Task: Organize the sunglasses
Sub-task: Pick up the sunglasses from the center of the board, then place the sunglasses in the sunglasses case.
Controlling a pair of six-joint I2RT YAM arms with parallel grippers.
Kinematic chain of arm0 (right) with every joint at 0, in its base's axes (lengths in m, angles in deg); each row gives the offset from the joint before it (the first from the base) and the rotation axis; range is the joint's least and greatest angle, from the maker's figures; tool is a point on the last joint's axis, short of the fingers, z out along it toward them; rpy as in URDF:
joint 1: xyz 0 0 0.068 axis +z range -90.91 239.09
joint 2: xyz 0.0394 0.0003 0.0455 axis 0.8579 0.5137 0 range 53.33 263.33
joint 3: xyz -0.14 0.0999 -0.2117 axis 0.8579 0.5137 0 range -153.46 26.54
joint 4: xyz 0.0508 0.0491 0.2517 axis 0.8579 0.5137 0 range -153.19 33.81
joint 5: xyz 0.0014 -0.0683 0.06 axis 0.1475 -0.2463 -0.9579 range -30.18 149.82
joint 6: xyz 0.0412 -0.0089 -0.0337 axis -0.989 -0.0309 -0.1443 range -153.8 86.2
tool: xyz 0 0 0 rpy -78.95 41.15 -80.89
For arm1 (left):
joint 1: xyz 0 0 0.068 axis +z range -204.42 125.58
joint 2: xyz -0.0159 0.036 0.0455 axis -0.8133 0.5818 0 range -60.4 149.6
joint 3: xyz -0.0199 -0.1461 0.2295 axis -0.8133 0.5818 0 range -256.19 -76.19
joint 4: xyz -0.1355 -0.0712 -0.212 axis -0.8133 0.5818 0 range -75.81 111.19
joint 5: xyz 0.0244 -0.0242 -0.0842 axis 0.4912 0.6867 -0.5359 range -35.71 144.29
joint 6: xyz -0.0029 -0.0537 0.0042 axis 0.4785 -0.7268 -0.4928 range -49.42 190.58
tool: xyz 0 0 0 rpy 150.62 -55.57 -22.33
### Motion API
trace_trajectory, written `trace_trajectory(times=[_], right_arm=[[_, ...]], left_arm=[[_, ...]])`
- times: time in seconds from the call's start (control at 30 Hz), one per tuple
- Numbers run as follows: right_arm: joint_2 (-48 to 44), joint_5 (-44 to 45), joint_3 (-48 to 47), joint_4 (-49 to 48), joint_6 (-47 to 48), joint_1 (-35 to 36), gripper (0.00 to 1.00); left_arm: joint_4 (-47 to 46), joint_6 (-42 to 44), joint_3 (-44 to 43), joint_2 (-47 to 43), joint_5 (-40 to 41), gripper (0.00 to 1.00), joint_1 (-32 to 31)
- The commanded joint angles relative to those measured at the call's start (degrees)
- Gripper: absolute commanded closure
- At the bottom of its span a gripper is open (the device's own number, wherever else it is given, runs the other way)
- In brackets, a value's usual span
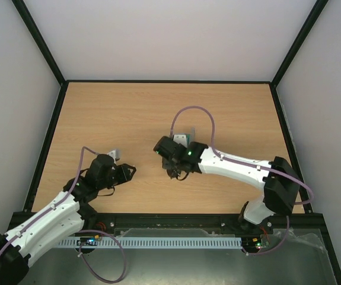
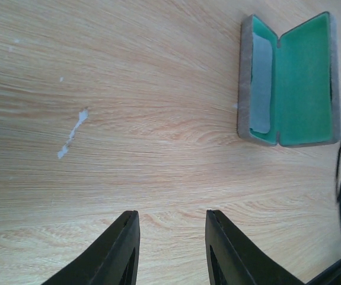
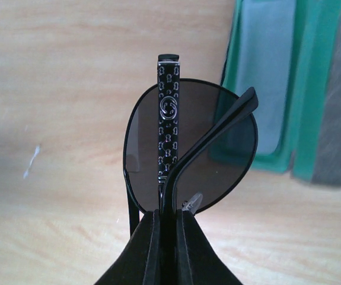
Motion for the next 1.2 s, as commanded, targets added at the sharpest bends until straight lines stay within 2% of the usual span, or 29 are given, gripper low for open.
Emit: trace_trajectory(times=[0.0, 0.17, 0.37, 0.8, 1.17], right_arm=[[3.72, 1.40, -5.52, 3.45, 6.64, -6.03, 0.99], [12.82, 1.71, -14.79, 5.42, 11.31, -10.80, 0.99], [22.86, 3.67, -23.16, 7.95, 13.63, -13.38, 0.99], [25.03, 6.26, -15.80, 5.14, 13.66, -16.12, 0.99], [27.29, 6.12, -15.02, 3.82, 13.02, -17.12, 0.99]], left_arm=[[-1.18, 0.21, 1.29, 1.21, -0.05, 0.67, 0.50], [-2.97, 0.36, 1.07, 3.17, -0.47, 0.67, 0.72], [-4.30, 0.69, 1.14, 4.50, -1.30, 0.67, 1.04], [-5.12, 2.25, 1.51, 5.47, -2.72, 0.67, 2.78], [-6.07, 2.38, 2.66, 5.59, -3.57, 0.67, 3.72]])
